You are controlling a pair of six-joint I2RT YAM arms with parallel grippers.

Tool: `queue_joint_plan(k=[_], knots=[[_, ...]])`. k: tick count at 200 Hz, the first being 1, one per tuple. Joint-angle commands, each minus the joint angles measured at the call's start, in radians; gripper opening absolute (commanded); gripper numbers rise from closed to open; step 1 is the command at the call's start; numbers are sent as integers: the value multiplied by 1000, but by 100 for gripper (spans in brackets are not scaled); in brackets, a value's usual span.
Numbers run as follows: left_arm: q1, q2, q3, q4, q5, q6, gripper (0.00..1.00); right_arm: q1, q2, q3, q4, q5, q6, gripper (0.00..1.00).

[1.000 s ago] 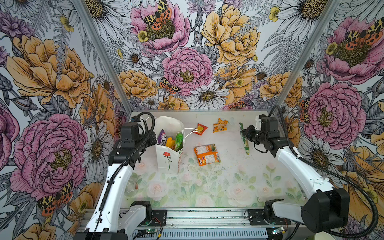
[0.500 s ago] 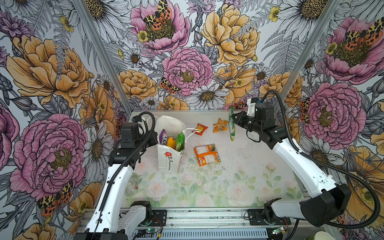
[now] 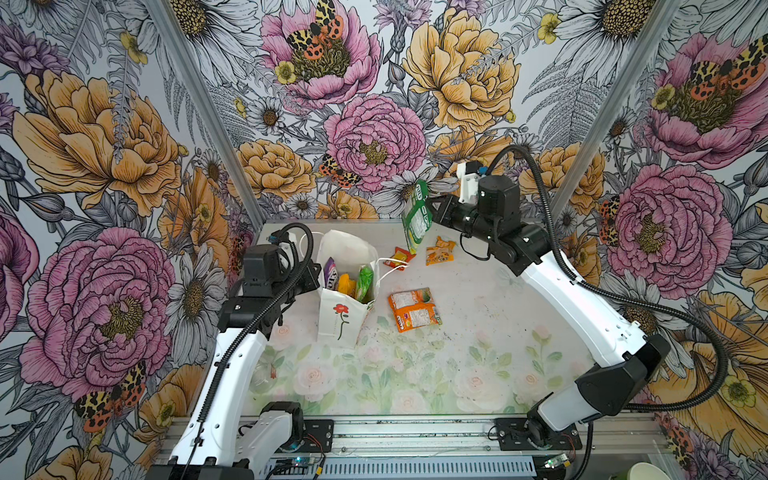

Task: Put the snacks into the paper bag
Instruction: 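Carry the green FOX'S bag over the paper bag opening with the right gripper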

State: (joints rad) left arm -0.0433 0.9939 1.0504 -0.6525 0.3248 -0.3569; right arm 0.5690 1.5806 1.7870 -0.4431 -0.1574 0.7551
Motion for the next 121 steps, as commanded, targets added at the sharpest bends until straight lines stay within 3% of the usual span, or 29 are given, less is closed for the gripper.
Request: queue_joint_plan(k=[1, 121], knots=[[-6, -31, -5, 78, 73, 5, 5, 57, 40, 109, 40, 7, -26, 0], [0, -24, -9, 91, 90, -5, 5, 267, 180, 296, 42, -2, -15, 0]])
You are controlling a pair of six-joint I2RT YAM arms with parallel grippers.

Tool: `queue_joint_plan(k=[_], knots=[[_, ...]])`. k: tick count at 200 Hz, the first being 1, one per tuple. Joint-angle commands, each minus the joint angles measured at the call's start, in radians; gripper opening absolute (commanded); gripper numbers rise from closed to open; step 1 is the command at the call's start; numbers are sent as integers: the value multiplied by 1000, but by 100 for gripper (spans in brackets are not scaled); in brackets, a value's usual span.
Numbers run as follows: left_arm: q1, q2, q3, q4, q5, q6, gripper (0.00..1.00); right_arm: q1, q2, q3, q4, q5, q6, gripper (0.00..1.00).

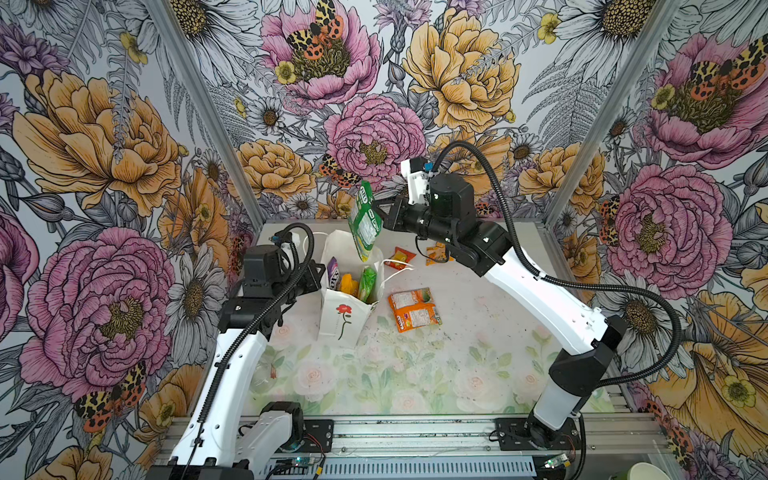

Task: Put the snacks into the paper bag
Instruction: 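Carry the green FOX'S bag over the paper bag opening with the right gripper, then lower the green FOX'S bag into the paper bag and open the right gripper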

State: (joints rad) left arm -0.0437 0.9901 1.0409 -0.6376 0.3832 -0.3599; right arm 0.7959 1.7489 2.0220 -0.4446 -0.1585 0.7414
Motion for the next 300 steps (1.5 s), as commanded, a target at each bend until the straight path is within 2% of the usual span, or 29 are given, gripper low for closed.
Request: queue_joint_plan(k=[1, 33, 82, 105, 138, 206, 300], knots=[[1, -20, 0, 76, 32, -2, 5, 44, 14, 61, 42, 0, -1, 0], [5, -21, -1, 76, 24, -4, 5, 94, 43, 60, 43, 11, 30, 0], [33, -28, -1, 74, -1, -8, 4, 174, 69, 22, 47, 119, 49, 0], [41, -28, -1, 73, -13, -13, 4, 197, 94, 5, 74, 110, 91, 0], [44, -28, 1, 59, -48, -14, 3, 209, 124, -48, 150, 79, 178, 0], [44, -29, 14, 1, -182, -12, 3, 216, 172, -115, 272, 117, 279, 0], [28, -35, 18, -1, -171, -6, 2, 211, 223, -167, 261, 168, 299, 0]])
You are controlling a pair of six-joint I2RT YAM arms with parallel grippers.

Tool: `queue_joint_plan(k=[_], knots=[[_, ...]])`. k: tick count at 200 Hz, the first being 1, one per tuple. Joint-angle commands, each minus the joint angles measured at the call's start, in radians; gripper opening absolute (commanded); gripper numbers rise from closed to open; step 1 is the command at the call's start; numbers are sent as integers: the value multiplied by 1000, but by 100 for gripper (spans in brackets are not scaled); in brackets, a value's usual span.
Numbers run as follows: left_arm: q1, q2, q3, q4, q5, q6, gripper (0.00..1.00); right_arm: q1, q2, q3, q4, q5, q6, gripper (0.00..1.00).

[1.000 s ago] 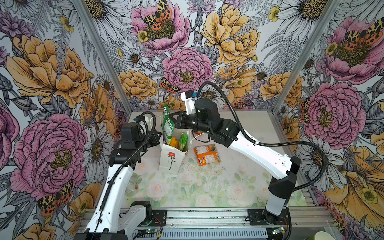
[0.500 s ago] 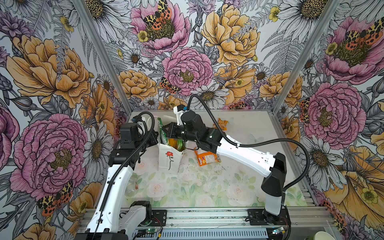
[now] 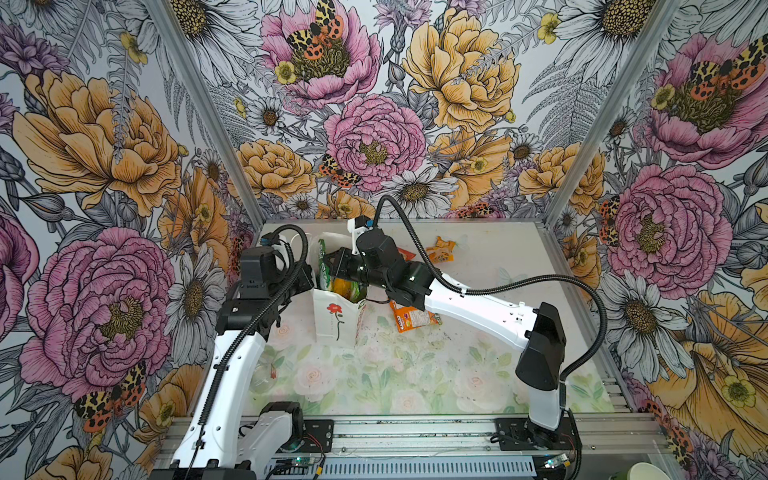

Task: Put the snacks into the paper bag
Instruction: 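Lower the green FOX'S bag into the paper bag and open the right gripper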

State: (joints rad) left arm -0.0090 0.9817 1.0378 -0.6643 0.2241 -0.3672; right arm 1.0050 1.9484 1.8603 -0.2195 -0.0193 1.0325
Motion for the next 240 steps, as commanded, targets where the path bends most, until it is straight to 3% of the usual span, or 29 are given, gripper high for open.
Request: queue_joint_plan(k=[1, 115, 169, 240], knots=[[-6, -26, 21, 26, -11, 2, 2, 2, 24, -6, 36, 28, 8, 0], [-12, -26, 27, 32, 27, 7, 0, 1, 143, 129, -171, 63, -97, 0], [-21, -28, 22, 64, 125, 10, 0, 1, 168, 160, -214, 62, -121, 0], [-65, -65, 7, 116, 195, 20, 0, -25, 241, 220, -262, -27, -120, 0]])
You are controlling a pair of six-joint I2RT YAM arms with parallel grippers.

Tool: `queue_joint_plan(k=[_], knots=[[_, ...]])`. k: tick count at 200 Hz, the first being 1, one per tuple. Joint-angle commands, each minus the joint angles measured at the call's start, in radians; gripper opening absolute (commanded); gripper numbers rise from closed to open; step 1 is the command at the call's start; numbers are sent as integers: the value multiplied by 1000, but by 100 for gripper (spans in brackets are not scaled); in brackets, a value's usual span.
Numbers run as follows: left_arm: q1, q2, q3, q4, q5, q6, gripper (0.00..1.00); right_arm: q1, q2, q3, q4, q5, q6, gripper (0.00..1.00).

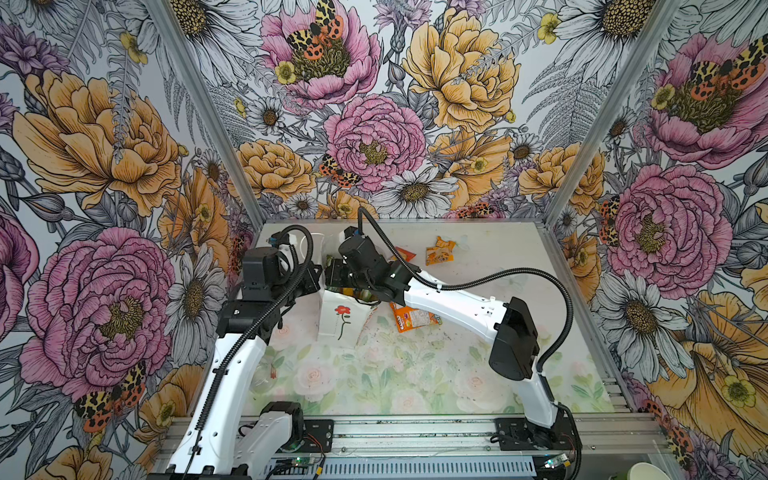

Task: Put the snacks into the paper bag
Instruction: 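Lower the green FOX'S bag into the paper bag and open the right gripper, then withdraw the right gripper from the paper bag toward the orange FOX'S bag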

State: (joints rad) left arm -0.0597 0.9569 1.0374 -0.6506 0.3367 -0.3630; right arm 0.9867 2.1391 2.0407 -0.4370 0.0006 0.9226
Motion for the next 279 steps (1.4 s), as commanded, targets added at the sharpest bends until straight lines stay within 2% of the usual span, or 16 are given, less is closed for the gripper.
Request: queue_joint_plan(k=[1, 82, 142, 185, 231, 279], knots=[[-14, -41, 7, 103, 83, 15, 0, -7, 52, 40, -45, -47, -11, 0], [-10, -40, 1, 104, 66, 13, 1, -26, 53, 41, -51, -71, -12, 0], [-6, -37, -3, 104, 43, 9, 1, -45, 12, 42, -51, -97, -39, 31], [0, -33, -9, 102, 20, 4, 3, -54, -42, 41, -51, -109, -83, 48], [14, -26, -15, 100, -6, -1, 4, -67, -107, 36, -52, -154, -137, 55], [41, -21, -18, 97, -18, -5, 4, -89, -251, -27, -52, -159, -242, 60]])
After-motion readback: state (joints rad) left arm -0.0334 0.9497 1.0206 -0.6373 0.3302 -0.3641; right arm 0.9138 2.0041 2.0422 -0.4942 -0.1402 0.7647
